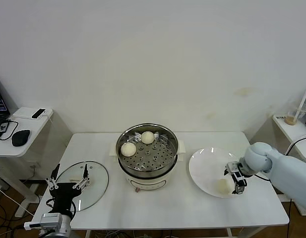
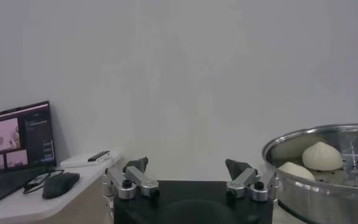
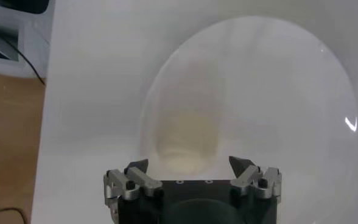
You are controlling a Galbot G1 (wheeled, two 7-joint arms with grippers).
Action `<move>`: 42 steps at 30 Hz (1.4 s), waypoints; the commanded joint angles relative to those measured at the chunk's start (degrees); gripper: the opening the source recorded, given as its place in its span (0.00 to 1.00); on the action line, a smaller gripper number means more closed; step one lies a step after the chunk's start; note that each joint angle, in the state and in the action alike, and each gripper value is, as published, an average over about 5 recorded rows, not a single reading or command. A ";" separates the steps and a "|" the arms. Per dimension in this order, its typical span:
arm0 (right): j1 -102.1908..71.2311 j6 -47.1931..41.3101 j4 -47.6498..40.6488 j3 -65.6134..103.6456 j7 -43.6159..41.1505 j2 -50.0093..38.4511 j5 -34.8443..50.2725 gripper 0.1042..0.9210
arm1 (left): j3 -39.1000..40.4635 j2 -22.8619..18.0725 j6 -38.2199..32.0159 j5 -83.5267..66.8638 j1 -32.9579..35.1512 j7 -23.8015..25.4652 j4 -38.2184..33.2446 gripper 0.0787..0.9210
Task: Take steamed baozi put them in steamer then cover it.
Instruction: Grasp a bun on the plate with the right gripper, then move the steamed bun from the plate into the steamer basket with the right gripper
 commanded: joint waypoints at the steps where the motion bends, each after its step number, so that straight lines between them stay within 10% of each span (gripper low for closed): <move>1: -1.65 -0.31 -2.08 0.77 0.22 2.30 -0.04 0.85 | 0.02 -0.04 0.01 0.07 0.01 0.01 -0.09 0.88; 16: 0.22 -1.28 -2.29 0.45 -1.04 1.94 0.75 0.60 | 0.48 -0.45 0.05 0.49 0.02 -0.25 -0.56 0.88; 42: 45.11 -3.18 -2.65 -15.13 -2.72 16.04 17.60 0.61 | -0.73 0.49 0.00 0.06 0.28 -0.17 -1.36 0.88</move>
